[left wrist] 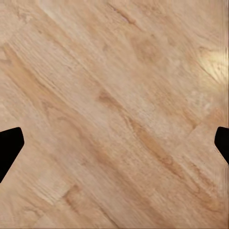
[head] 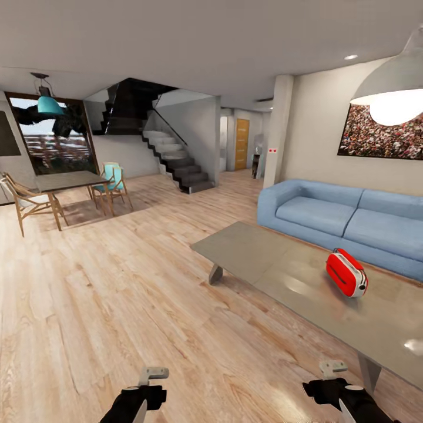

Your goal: Turn on the radio receiver that's on the table in the living room.

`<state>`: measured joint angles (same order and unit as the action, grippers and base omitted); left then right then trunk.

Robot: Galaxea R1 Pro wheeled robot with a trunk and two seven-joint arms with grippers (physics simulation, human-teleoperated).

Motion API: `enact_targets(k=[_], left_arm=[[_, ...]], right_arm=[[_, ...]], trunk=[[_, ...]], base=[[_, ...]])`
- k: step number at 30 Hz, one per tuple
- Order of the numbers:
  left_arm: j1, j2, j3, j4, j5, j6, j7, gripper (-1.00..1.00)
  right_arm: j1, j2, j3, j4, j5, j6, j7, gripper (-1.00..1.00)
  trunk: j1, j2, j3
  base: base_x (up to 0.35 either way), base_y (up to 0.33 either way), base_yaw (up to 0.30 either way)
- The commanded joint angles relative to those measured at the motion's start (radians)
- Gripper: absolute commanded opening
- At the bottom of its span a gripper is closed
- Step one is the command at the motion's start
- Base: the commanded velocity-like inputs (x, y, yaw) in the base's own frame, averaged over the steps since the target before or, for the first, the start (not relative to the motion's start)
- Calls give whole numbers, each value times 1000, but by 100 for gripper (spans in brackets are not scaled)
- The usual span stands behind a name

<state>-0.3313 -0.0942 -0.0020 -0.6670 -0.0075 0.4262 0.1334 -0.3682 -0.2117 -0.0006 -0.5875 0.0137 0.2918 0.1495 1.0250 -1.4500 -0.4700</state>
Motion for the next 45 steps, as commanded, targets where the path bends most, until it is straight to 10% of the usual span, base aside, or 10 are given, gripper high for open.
enact_targets(k=[1,45], left_arm=[[0,0,0,2,0,0,0,100],[0,-2,-1,21,-3,-29,8,100]], right_arm=[[0,0,0,0,0,0,-1,100],[0,-13,-2,-11,16,-31,-7,100]], trunk=[[0,0,0],[0,0,0]], base=[[118,-136,-273],[287,-173,-70]])
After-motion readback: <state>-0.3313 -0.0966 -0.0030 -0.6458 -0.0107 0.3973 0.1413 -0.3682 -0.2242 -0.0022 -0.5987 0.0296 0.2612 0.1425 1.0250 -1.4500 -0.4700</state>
